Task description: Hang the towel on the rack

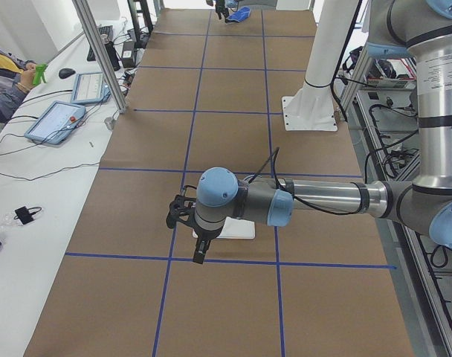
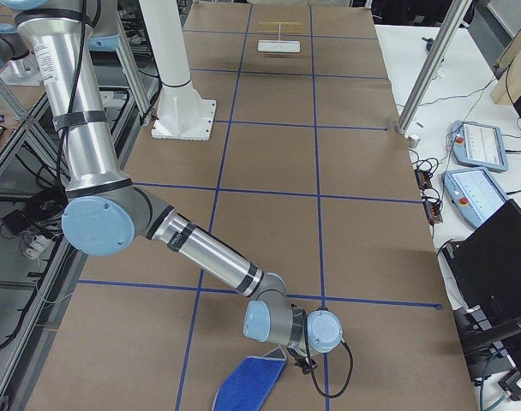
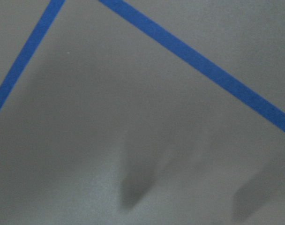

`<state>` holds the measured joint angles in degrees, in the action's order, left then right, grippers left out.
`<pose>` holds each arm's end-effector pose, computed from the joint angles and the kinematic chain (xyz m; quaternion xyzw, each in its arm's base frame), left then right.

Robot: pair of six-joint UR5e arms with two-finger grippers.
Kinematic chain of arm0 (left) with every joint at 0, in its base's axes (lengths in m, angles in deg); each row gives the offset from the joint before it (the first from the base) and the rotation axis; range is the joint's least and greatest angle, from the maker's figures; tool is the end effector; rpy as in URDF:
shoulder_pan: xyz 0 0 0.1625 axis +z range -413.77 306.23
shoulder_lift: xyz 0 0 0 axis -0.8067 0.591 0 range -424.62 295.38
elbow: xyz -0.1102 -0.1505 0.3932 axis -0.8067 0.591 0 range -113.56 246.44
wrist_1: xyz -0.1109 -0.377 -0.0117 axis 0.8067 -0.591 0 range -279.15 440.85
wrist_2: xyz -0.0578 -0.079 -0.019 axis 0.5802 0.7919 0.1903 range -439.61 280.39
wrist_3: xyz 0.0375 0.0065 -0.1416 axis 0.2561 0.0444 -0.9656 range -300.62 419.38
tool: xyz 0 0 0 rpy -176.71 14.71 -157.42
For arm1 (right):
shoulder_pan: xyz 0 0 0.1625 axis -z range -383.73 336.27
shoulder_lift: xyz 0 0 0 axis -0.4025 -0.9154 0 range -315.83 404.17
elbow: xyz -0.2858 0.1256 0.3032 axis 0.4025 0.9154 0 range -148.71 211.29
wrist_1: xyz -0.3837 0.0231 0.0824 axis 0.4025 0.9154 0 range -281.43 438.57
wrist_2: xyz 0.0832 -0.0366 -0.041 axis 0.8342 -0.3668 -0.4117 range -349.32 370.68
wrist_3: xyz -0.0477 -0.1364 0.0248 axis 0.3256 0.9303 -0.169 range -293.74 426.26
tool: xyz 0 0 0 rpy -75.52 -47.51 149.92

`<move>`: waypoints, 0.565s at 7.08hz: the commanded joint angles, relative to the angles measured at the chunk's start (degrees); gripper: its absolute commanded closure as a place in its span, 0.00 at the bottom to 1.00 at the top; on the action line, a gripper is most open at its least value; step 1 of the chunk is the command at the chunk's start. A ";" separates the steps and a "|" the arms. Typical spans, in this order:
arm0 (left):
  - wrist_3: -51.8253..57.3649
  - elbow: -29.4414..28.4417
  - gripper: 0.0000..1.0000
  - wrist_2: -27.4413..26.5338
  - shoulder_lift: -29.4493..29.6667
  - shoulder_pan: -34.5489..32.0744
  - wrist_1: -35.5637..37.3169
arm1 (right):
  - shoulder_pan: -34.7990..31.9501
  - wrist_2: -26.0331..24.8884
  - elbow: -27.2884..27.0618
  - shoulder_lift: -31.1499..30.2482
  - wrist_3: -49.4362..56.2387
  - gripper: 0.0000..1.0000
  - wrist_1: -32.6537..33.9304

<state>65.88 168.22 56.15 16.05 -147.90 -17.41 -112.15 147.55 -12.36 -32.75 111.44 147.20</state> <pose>-0.0582 -0.4129 0.6581 0.1215 0.3775 0.0552 0.9164 0.0130 -0.4853 0.9079 0.0585 -0.4025 -0.3244 0.8540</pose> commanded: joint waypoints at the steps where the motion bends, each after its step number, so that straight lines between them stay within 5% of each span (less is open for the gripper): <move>1: 0.00 0.00 0.02 0.04 -0.08 0.00 0.00 | 0.26 0.24 0.58 -0.16 2.36 0.10 0.27; 4: -1.93 0.43 0.02 2.05 -1.13 0.00 -0.70 | -1.32 0.24 0.49 -0.25 4.64 0.10 1.40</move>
<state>64.57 168.44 56.97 15.44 -147.91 -17.83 -112.79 147.84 -11.84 -32.97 114.62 147.81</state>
